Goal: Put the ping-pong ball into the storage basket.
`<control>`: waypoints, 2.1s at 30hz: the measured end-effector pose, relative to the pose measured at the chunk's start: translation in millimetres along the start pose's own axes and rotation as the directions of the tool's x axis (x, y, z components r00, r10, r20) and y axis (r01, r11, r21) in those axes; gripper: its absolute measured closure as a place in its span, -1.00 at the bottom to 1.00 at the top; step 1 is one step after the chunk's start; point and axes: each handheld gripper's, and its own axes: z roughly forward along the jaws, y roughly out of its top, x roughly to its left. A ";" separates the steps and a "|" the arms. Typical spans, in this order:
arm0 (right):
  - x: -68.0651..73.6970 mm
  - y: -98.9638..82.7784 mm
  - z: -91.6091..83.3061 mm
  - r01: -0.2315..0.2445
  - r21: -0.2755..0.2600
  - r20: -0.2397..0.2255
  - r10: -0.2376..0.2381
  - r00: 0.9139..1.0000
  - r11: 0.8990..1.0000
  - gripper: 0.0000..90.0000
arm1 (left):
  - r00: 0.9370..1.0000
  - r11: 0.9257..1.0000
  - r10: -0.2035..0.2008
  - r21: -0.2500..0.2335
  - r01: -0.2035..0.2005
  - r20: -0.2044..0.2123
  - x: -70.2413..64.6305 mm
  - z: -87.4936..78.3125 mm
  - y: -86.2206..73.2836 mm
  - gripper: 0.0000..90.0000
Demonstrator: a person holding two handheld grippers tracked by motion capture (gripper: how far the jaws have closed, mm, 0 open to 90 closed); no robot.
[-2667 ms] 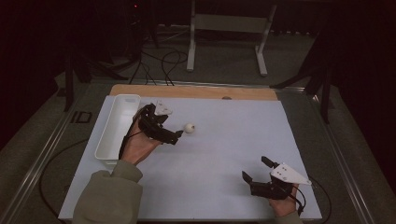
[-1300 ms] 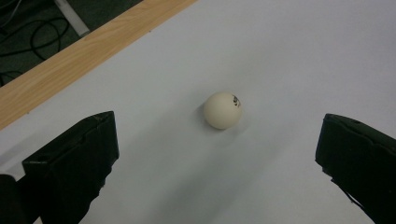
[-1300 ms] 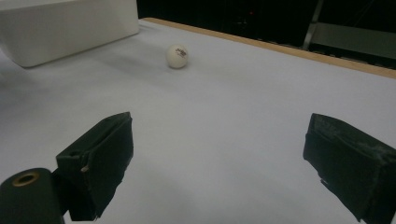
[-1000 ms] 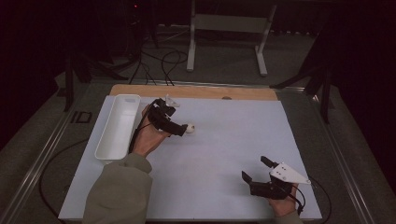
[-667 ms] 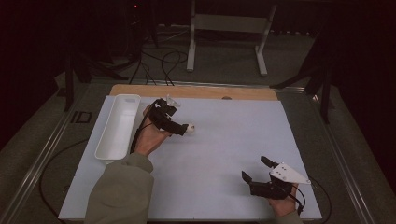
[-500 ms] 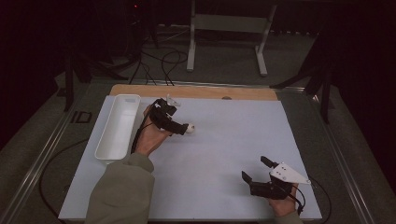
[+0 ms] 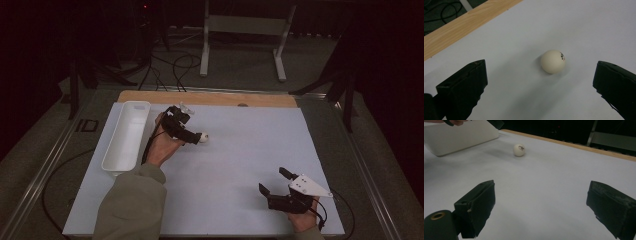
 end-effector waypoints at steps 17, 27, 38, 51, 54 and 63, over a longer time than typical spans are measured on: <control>-0.3 0.0 -0.6 -0.002 -0.002 0.000 0.002 1.000 1.000 -0.81 | 1.000 1.000 -0.011 -0.004 0.011 0.024 0.2 9.4 5.2 -1.00; 0.0 -0.2 -0.5 -0.003 -0.001 0.001 0.003 1.000 1.000 -0.81 | 1.000 1.000 0.005 -0.004 -0.005 0.030 -2.2 15.6 9.4 -1.00; -0.3 -0.2 -0.7 -0.004 -0.002 -0.001 0.004 1.000 1.000 -0.81 | 0.999 1.000 0.018 0.009 -0.018 0.039 -6.0 23.2 15.5 -1.00; -0.7 -0.4 -0.5 -0.005 -0.003 0.000 0.005 1.000 1.000 -0.82 | 0.998 0.999 0.020 0.027 -0.022 0.054 -9.6 33.9 20.7 -1.00; -0.8 -0.3 -0.7 -0.005 -0.003 0.000 0.005 1.000 1.000 -0.81 | 0.998 0.999 0.024 0.035 -0.026 0.054 -10.5 35.6 22.4 -1.00; -1.3 -0.2 -1.5 -0.006 -0.008 0.000 0.006 1.000 1.000 -0.81 | 0.998 0.998 0.020 0.056 -0.024 0.061 -11.7 43.3 25.5 -1.00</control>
